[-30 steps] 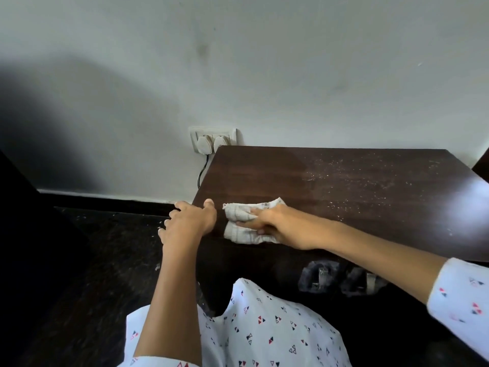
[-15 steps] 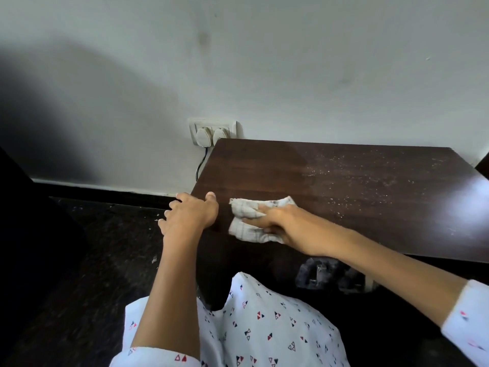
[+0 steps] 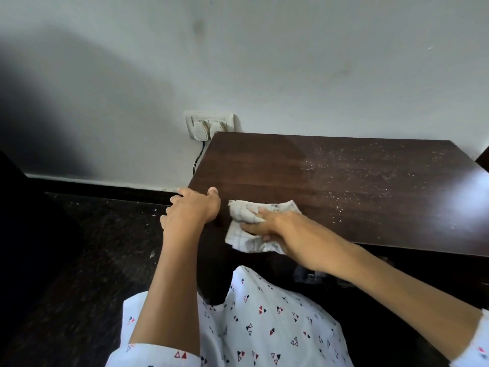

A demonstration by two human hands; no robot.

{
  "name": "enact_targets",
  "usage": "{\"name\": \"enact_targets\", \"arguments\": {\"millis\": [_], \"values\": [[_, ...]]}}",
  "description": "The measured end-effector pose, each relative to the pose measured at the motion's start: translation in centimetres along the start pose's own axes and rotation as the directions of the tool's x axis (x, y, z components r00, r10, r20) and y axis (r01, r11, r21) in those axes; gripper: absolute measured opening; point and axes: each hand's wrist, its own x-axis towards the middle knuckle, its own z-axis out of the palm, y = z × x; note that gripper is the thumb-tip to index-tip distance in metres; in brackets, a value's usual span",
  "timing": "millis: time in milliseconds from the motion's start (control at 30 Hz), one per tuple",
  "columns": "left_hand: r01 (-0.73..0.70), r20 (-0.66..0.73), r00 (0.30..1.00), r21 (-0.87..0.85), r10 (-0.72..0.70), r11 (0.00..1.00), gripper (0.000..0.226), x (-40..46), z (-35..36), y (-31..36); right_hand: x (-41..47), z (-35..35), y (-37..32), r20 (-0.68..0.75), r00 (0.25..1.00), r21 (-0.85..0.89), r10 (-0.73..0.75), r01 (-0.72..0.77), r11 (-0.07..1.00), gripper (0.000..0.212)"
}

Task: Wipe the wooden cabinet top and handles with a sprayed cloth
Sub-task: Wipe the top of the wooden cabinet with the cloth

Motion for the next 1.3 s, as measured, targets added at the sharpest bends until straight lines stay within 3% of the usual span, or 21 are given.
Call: {"name": "enact_targets", "arguments": {"millis": [100, 200, 267, 433, 600, 767, 967, 1100, 1233, 1300], "values": [[0.0, -0.009, 1.0, 0.003, 0.0, 1.0, 0.077, 0.1, -0.1, 0.0, 0.1, -0.9, 1.9, -0.013, 0.992, 0.035, 0.122, -0.121, 0.992, 0.055], [-0.01, -0.004, 1.0, 0.011, 0.01, 1.0, 0.077, -0.1, 0.0, 0.4, 3.3, -0.7, 2.2, -0.099, 0.978, -0.045, 0.185, -0.19, 0.981, 0.044], [-0.007, -0.001, 1.0, 0.008, 0.007, 1.0, 0.078, -0.2, 0.1, 0.5, 5.0, 0.3, 1.5, -0.139, 0.975, -0.052, 0.176, -0.184, 0.981, 0.044], [0.002, -0.001, 1.0, 0.008, -0.002, 1.0, 0.078, -0.1, 0.1, 0.3, 2.5, 1.0, -0.9, -0.069, 0.996, -0.006, 0.047, -0.047, 0.999, 0.041], [-0.01, -0.001, 1.0, 0.015, 0.01, 1.0, 0.078, 0.1, 0.0, 0.3, -1.4, -0.4, 1.5, -0.109, 0.969, 0.092, 0.222, -0.213, 0.973, 0.054], [-0.038, 0.002, 0.999, 0.008, 0.038, 0.999, 0.079, -0.4, 0.3, 0.9, 3.9, -0.2, 1.4, -0.19, 0.934, -0.037, 0.303, -0.316, 0.948, 0.044], [-0.086, 0.014, 0.996, 0.025, 0.085, 0.996, 0.08, -1.0, 0.5, 1.0, -0.4, 0.7, -0.9, -0.106, 0.976, 0.0, 0.19, -0.191, 0.982, 0.041], [-0.132, 0.039, 0.991, 0.035, 0.131, 0.991, 0.079, -1.5, 0.5, 1.6, -4.5, -0.6, 1.3, -0.195, 0.903, 0.006, 0.383, -0.389, 0.921, 0.054], [-0.197, 0.068, 0.979, 0.041, 0.194, 0.98, 0.078, -2.7, 0.9, 2.8, -1.0, -0.8, 2.0, -0.298, 0.86, -0.057, 0.414, -0.449, 0.892, 0.04], [-0.226, 0.08, 0.972, 0.058, 0.221, 0.972, 0.077, -3.5, 1.4, 3.5, 0.5, -0.6, 0.9, -0.286, 0.868, -0.023, 0.405, -0.429, 0.903, 0.044]]}}
